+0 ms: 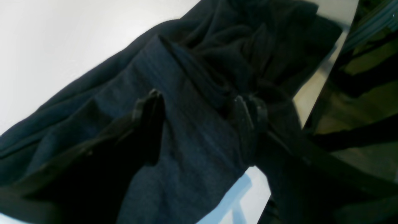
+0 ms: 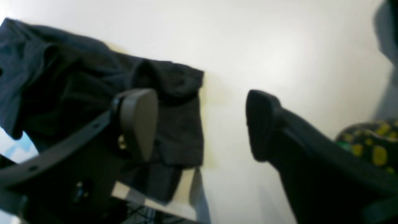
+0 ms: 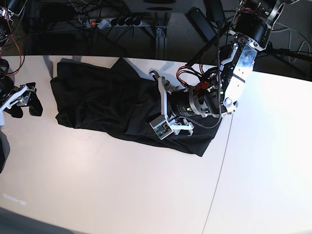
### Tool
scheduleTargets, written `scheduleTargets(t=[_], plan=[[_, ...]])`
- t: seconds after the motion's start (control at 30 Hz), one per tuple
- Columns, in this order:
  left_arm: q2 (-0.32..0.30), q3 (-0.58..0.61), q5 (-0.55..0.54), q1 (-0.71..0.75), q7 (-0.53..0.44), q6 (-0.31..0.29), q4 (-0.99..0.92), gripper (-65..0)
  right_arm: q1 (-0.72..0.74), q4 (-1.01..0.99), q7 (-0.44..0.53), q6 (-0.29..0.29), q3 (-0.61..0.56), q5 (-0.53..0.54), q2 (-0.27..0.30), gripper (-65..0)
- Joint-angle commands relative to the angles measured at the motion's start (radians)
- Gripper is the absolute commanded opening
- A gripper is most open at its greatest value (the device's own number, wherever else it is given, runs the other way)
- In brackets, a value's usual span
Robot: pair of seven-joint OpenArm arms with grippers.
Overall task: Fold the T-shirt properly
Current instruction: 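Fold the strip end with the left gripper toward the right gripper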
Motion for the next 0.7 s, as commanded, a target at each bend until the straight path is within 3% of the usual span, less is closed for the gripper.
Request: scheduleTargets(t=[0.0, 0.2, 0.43, 0.67], plan=[[0.002, -0.016, -0.013, -0.019, -0.007, 0.013, 0.021, -25.9, -0.014, 0.013, 0.014, 0.043, 0.005, 0.017, 0.016, -20.7], [-0.005, -0.143, -0.01, -0.019, 0.07, 0.012, 0.021, -25.9, -0.047, -0.107, 0.042, 0.043, 0.023, 0.0, 0.016, -20.7], [-0.098, -0.243, -0.052, -0.019, 0.076, 0.013, 0.021, -25.9, -0.045, -0.34, 0.045, 0.045, 0.034, 0.071, 0.016, -20.7], [-0.154, -0.264, -0.067, -0.019, 0.074, 0.013, 0.02, -25.9, -0.044, -0.376, 0.025, 0.047, -0.057, 0.081, -0.008, -20.7]])
